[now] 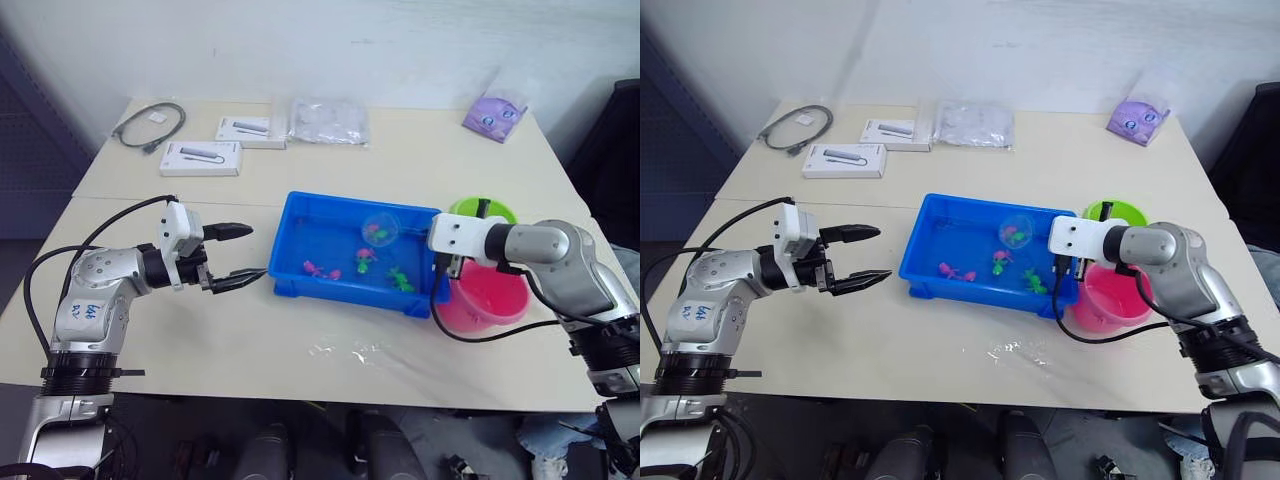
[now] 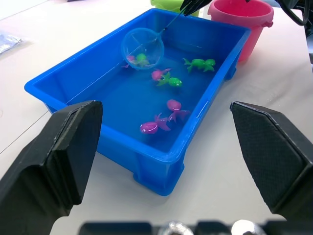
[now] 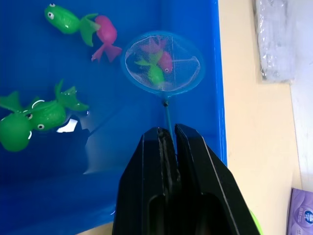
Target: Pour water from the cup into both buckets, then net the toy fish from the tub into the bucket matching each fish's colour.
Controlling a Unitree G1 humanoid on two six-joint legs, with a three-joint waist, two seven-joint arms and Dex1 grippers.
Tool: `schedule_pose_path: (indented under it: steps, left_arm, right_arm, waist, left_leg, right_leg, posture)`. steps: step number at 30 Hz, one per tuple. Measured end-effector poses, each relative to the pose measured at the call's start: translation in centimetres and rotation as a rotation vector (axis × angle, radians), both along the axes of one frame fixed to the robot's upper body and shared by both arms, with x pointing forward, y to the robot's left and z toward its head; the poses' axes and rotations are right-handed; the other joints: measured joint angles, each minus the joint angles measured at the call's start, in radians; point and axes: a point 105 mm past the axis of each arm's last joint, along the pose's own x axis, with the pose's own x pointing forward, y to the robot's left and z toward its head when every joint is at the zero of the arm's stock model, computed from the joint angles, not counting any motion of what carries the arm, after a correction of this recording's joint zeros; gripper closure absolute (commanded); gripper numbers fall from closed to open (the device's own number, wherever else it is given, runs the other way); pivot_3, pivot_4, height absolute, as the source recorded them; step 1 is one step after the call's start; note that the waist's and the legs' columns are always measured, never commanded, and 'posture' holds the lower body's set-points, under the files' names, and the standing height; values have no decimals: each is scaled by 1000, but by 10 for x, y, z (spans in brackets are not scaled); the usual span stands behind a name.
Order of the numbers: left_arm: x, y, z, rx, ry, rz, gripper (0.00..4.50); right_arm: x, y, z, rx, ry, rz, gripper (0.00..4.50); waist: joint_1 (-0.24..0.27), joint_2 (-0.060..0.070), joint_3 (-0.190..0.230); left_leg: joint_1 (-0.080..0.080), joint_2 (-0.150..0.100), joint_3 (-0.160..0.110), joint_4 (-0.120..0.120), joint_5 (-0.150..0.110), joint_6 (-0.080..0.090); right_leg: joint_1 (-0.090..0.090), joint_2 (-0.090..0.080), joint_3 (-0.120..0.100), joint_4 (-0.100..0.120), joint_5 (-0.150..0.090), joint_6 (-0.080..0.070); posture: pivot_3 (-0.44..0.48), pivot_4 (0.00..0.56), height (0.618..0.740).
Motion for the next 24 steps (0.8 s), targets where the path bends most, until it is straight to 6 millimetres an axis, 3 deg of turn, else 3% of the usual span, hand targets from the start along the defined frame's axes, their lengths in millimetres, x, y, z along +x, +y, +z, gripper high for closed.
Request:
schedule_pose_path:
  steps: [18,24]
  left_arm:
    - [0,-1,-1,-1,2,-2,11]
    - [-1,-2,-4,0,10,-4,11]
  right_arm:
    - [-14,15,-19,-38,104,79,4500]
    - [-15,7,-17,-93,105,66,4500]
  waist:
    - [0,0,0]
    - [2,0,0]
  left_leg:
    - [0,0,0,0,0,0]
    - [0,0,0,0,0,0]
  right_leg:
    - [0,0,0,1,0,0]
    - [0,0,0,0,0,0]
  posture:
    - [0,150,740]
    - [0,150,740]
